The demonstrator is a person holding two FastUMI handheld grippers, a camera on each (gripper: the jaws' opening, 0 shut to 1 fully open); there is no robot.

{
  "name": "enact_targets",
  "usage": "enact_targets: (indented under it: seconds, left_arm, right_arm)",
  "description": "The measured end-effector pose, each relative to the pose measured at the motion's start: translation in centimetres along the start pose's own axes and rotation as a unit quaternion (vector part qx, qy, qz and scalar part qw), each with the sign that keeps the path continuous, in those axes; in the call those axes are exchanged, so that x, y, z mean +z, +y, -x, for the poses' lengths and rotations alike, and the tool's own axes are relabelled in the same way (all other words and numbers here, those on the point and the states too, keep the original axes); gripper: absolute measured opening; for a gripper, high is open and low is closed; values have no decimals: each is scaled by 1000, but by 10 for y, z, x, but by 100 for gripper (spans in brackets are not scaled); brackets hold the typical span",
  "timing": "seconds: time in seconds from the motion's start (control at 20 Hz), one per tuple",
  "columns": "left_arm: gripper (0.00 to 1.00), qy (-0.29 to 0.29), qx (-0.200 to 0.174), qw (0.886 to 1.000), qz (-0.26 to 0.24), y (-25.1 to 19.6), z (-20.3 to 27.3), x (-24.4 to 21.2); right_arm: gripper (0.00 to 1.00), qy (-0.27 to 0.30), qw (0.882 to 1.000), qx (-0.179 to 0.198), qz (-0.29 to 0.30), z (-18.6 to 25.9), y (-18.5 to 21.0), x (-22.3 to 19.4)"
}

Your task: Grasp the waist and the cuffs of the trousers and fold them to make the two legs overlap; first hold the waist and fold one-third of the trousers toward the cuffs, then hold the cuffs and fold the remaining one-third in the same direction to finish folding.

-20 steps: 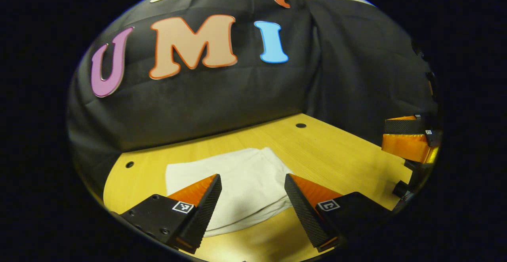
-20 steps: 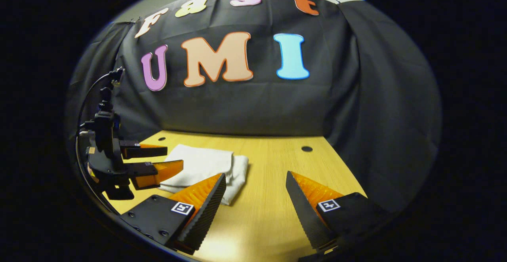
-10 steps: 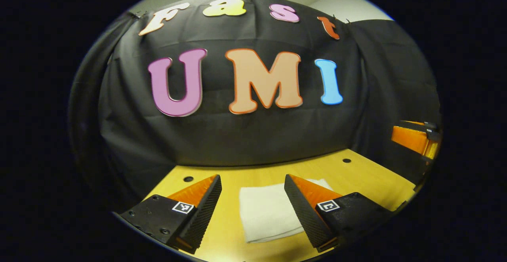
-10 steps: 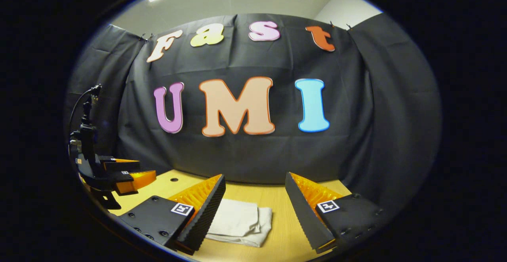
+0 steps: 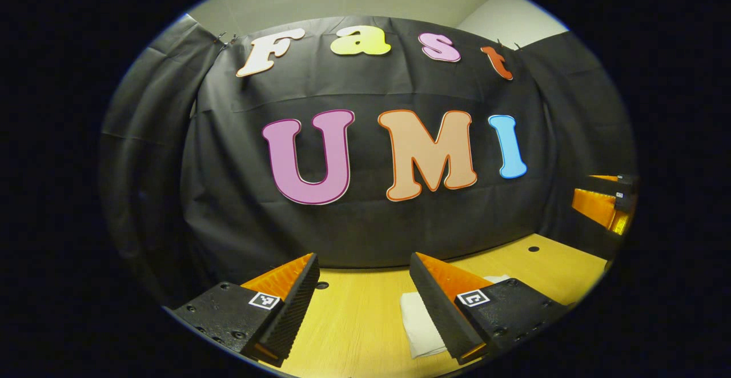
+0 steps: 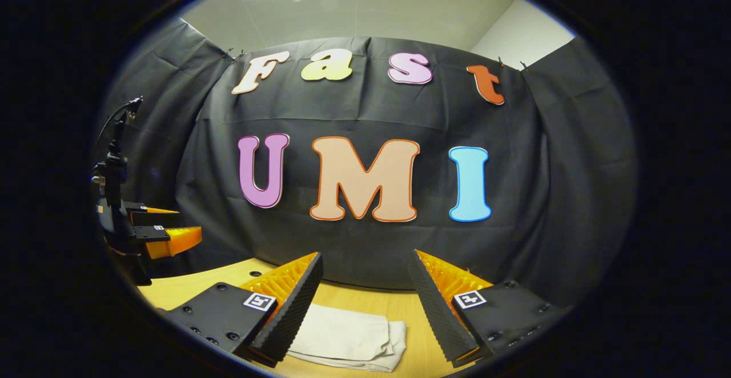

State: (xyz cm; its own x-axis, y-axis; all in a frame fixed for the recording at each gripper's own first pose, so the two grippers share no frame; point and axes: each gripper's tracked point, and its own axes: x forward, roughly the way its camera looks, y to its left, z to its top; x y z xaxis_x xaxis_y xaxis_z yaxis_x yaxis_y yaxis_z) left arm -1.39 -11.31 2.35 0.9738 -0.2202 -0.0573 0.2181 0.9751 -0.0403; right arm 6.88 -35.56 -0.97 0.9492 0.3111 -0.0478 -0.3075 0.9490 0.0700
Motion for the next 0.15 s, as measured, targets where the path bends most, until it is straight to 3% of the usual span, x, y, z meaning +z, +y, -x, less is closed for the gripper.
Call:
enact_targets:
  seconds: [0.15]
  left_arm:
    - [96,-9,8,1000,0,9,2,4]
  right_arm:
    - [97,-3,1000,6,9,0,11,4]
